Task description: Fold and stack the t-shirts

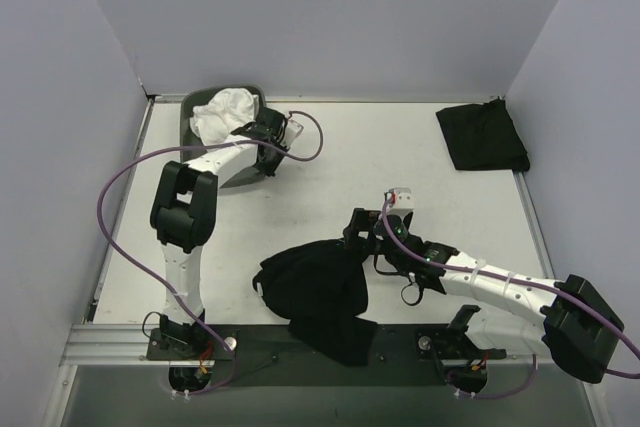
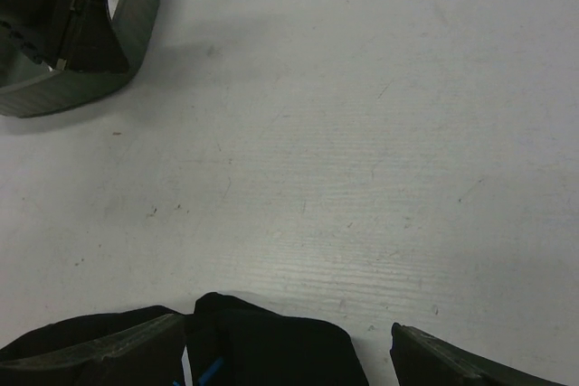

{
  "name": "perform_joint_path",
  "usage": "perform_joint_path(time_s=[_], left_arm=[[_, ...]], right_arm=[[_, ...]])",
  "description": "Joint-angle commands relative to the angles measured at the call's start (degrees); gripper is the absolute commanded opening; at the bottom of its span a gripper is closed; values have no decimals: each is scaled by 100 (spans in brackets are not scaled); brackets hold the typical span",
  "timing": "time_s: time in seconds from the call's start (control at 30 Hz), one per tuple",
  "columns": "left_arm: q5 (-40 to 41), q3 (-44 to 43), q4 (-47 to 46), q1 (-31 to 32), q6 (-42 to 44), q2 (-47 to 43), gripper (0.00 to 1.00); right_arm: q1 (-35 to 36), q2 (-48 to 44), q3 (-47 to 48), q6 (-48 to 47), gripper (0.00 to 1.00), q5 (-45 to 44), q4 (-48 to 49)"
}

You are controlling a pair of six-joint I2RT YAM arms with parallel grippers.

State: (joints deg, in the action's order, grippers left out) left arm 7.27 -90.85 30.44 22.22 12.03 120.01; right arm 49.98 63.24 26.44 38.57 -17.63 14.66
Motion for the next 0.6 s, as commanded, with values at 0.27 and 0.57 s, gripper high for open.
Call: perform_joint_path(time_s=[0.27, 0.57], left_arm=[[1390, -284, 217, 72, 125, -565, 98], [1762, -1689, 1350, 624, -974, -1103, 97]], right_arm=[[74, -119, -165, 107, 100, 40, 152], [197, 56, -86, 125, 100, -21, 196]])
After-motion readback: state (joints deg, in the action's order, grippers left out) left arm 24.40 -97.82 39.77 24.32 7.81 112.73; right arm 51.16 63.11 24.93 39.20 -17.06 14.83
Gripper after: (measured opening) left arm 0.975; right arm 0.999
